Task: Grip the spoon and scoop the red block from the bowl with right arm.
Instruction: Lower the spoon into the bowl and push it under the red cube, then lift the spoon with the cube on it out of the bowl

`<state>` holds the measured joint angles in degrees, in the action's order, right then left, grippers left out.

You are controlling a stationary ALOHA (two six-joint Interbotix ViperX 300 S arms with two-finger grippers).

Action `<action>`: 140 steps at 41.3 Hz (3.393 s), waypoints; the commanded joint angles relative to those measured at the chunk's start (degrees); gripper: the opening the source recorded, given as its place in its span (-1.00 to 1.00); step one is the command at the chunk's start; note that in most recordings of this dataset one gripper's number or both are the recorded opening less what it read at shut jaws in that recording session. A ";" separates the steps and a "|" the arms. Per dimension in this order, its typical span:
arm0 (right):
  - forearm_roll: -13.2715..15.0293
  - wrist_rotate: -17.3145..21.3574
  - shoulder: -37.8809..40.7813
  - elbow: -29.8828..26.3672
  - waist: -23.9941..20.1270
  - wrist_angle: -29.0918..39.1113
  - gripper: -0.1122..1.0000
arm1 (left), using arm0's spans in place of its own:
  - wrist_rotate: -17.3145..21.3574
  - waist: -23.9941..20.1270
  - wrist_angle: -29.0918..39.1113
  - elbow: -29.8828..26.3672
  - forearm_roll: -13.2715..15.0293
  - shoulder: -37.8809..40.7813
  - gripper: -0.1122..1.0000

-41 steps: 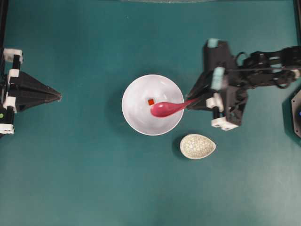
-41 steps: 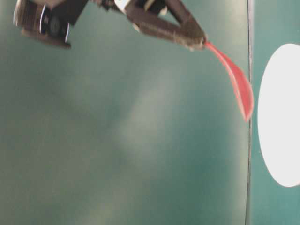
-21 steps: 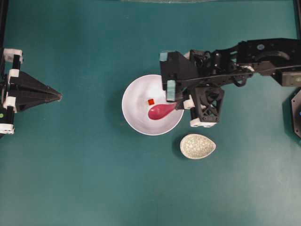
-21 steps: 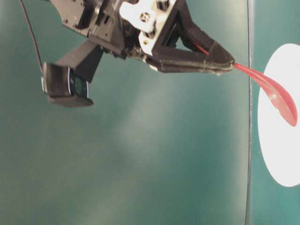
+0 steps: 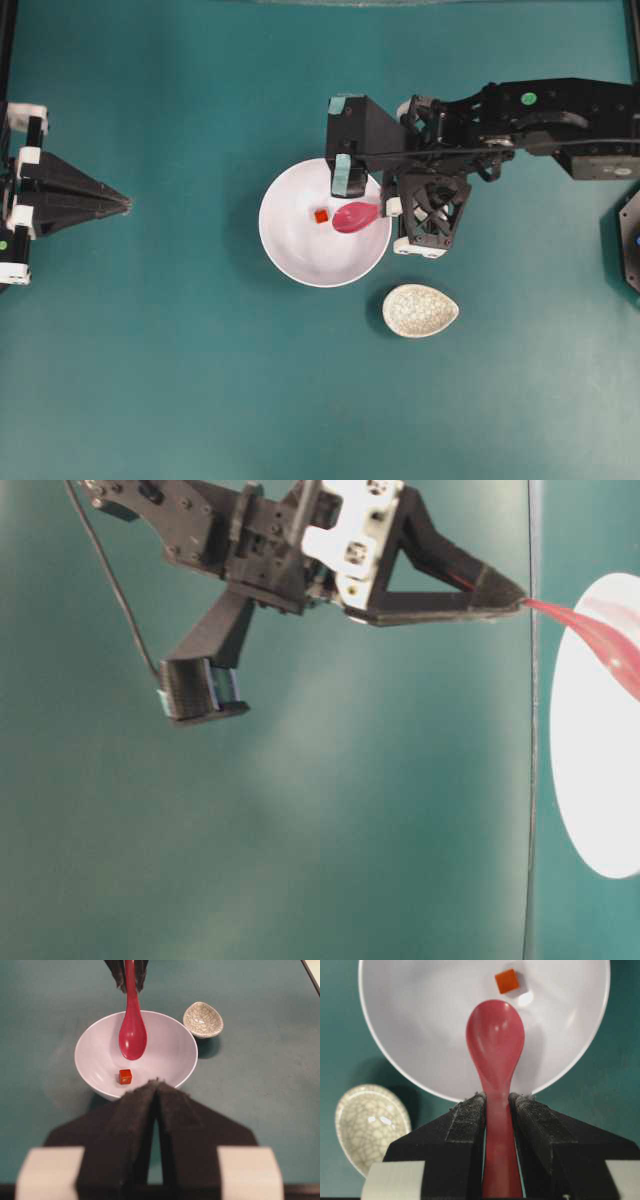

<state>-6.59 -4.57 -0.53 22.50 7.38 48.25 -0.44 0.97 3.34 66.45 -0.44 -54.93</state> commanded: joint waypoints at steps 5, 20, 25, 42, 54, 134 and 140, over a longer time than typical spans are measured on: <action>0.00 -0.18 0.44 -1.58 0.09 -1.49 -0.35 | 0.09 0.00 -0.18 -1.23 -0.18 0.18 -0.80; 0.09 -0.44 2.20 -1.49 0.18 -3.87 -0.35 | 0.09 -0.26 -0.26 -1.32 -0.18 -0.18 -0.80; 0.00 -0.44 2.64 -1.58 0.18 -5.27 -0.35 | 0.09 -0.26 -0.18 -1.23 -0.18 -0.18 -0.80; -0.62 0.53 3.34 -2.20 0.18 -10.02 -0.36 | 0.18 -0.26 -0.26 -1.32 -0.18 -0.18 -0.80; -1.93 0.79 3.34 -2.29 0.00 -10.28 -0.35 | 0.18 -0.26 -0.18 -1.23 -0.18 -0.18 -0.80; -3.69 1.05 -1.14 2.02 -1.41 -25.22 -0.36 | 0.26 -0.26 -0.26 -1.32 -0.18 -0.09 -0.80; -3.87 0.97 -2.64 4.13 -2.11 -31.29 -0.36 | 0.18 -0.26 -0.18 -1.23 -0.18 -0.09 -0.80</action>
<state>-10.11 -3.60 -0.62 26.37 5.89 20.13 -0.26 0.88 3.43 66.53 -0.44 -55.28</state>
